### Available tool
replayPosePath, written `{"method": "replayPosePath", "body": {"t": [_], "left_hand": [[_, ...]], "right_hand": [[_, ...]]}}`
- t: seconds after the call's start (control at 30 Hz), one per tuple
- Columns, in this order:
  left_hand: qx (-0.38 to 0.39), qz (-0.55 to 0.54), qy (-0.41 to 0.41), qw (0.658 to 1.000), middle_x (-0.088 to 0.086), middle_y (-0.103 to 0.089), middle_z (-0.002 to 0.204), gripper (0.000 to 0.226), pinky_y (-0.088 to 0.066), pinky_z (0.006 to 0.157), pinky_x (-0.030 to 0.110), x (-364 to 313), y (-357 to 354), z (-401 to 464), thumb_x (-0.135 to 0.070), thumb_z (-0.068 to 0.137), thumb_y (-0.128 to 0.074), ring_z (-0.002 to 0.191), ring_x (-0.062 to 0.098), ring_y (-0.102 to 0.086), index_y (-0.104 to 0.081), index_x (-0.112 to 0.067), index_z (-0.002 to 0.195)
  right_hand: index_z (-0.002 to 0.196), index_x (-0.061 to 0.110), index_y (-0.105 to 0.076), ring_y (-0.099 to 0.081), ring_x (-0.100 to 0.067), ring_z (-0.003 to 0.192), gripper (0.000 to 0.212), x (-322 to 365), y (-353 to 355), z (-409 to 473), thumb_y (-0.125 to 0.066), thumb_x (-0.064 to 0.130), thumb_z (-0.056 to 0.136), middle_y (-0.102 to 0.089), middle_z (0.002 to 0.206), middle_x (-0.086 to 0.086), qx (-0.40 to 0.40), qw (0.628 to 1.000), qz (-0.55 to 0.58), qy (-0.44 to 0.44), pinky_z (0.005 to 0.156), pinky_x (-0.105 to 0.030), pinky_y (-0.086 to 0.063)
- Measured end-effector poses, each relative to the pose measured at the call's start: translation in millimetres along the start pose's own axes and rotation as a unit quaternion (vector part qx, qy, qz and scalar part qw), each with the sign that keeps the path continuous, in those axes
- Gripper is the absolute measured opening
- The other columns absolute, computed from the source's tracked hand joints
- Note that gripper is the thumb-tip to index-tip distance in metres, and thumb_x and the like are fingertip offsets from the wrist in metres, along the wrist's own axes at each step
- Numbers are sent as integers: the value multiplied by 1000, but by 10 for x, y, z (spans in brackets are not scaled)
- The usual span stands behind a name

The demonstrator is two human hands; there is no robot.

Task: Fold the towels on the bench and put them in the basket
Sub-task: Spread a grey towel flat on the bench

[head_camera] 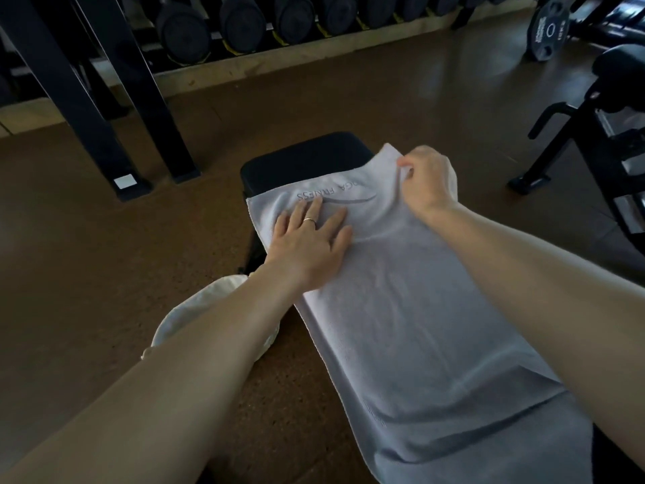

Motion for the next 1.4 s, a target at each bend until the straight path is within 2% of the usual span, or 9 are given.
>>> {"method": "replayPosePath", "body": {"t": [0.27,0.4,0.53,0.67,0.93,1.13,1.2,1.27,1.4], "left_hand": [[12,7,61,998,3,18,170,69,11,124,54,12,29,176,-69,100,-5,156,27,18,1,-40,162],[-4,-5,70,998,4,19,170,69,10,123,57,-6,33,66,-68,101,-8,156,28,19,2,-38,163],[16,15,67,998,4,19,170,70,9,123,58,-48,-3,15,-70,100,-8,155,29,20,1,-39,162],[8,3,71,997,2,20,170,68,8,123,58,41,9,53,-71,100,-9,155,29,21,4,-43,161],[-7,26,92,995,2,20,170,72,9,122,60,58,-2,217,-75,96,-5,155,29,21,7,-45,160],[-42,16,66,997,5,17,170,74,10,123,60,-55,42,149,-74,97,-10,156,30,18,5,-40,162],[-26,6,40,999,5,17,170,75,11,123,58,-159,-2,114,-73,98,-11,155,29,19,6,-39,162],[-1,11,33,999,7,17,170,76,10,124,56,-208,-43,64,-73,98,-13,156,29,19,5,-37,162],[-48,16,16,999,13,8,171,79,7,125,53,-395,46,-246,-71,100,-18,157,30,13,1,-29,163]], "right_hand": [[163,22,-21,-23,-34,152,56,169,-483,147,-31,32,108,-24,168,-5,160,982,-95,10,122,-50,-23],[158,24,-32,-29,-33,149,51,260,-328,-94,-34,34,108,-29,165,-9,89,985,-103,104,120,-48,-25],[163,39,-17,-11,-25,158,56,121,-481,-292,-21,52,108,-11,172,2,219,967,-93,88,127,-48,-15],[164,37,-7,-7,-24,159,61,-91,-393,-262,-17,57,108,2,173,9,263,961,-80,34,127,-46,-14],[162,45,-3,-27,-30,154,61,-294,-429,-117,-14,64,105,-11,172,6,271,961,-39,26,117,-47,-31],[164,33,-13,-18,-24,157,59,-74,-326,-146,-24,49,108,-13,172,-1,156,979,-92,93,127,-45,-14],[164,33,-13,-12,-21,158,58,24,-370,-264,-22,49,109,-11,173,1,184,969,-92,139,127,-44,-10],[164,36,-11,-6,-21,159,58,-52,-399,-362,-16,52,109,-6,173,0,233,959,-107,120,127,-45,-7],[163,33,-20,-22,-30,155,57,-332,-24,-557,-24,51,108,-23,169,-8,173,979,-97,38,125,-48,-19]]}}
Point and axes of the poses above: each hand's wrist, its own z-axis towards the middle knuckle, its own y-axis out of the back of the hand, x = y × z, the point moved 6 cm from there along z, towards the middle knuckle
